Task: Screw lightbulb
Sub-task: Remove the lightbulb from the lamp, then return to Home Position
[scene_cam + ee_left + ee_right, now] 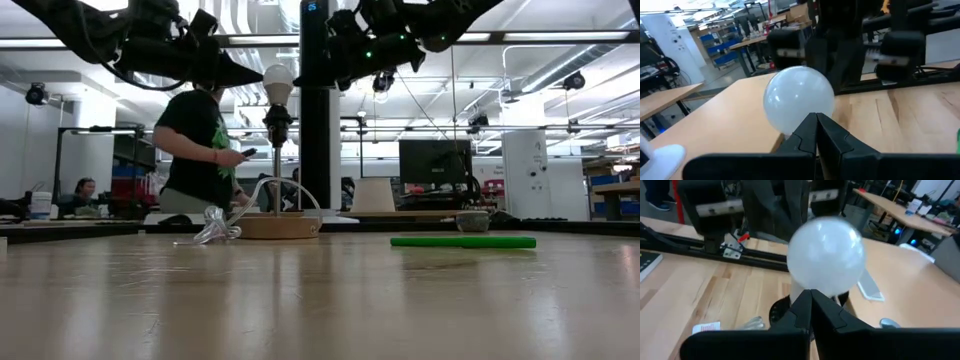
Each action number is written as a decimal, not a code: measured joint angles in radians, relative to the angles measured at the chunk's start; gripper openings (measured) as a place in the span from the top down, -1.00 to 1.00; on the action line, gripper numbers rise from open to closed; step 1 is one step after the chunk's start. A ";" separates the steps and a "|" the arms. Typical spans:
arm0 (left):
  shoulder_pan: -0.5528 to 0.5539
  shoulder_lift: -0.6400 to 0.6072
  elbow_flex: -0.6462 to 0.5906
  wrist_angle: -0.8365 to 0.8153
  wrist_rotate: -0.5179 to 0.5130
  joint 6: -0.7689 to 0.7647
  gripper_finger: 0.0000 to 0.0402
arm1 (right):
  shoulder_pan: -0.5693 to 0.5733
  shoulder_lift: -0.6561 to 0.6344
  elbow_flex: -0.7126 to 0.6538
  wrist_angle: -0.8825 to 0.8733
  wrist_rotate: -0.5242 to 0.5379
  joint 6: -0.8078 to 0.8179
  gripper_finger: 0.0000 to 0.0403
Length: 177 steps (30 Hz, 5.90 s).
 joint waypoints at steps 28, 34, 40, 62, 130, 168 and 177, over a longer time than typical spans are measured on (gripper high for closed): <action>0.001 0.011 0.000 0.078 0.004 0.034 1.00 | -0.008 -0.032 -0.004 0.013 0.059 -0.013 1.00; 0.000 -0.002 0.000 0.061 -0.032 0.025 1.00 | -0.009 -0.033 -0.005 -0.002 0.057 -0.011 1.00; 0.000 -0.001 0.000 0.033 -0.070 0.023 1.00 | -0.009 -0.035 -0.006 -0.017 0.070 -0.002 1.00; 0.001 0.006 0.000 -0.072 -0.104 -0.005 1.00 | -0.026 0.028 -0.071 0.059 -0.019 0.011 1.00; -0.030 -0.020 0.000 -0.001 -0.015 -0.242 1.00 | -0.015 0.081 -0.305 -0.417 0.180 0.262 0.41; -0.232 -0.852 -0.528 -0.036 -0.192 -0.342 1.00 | 0.187 -0.472 -0.448 -0.302 0.170 0.191 0.07; -0.231 -0.982 -0.487 -0.288 -0.567 -0.156 1.00 | 0.231 -0.773 -0.698 -0.093 0.161 0.152 0.15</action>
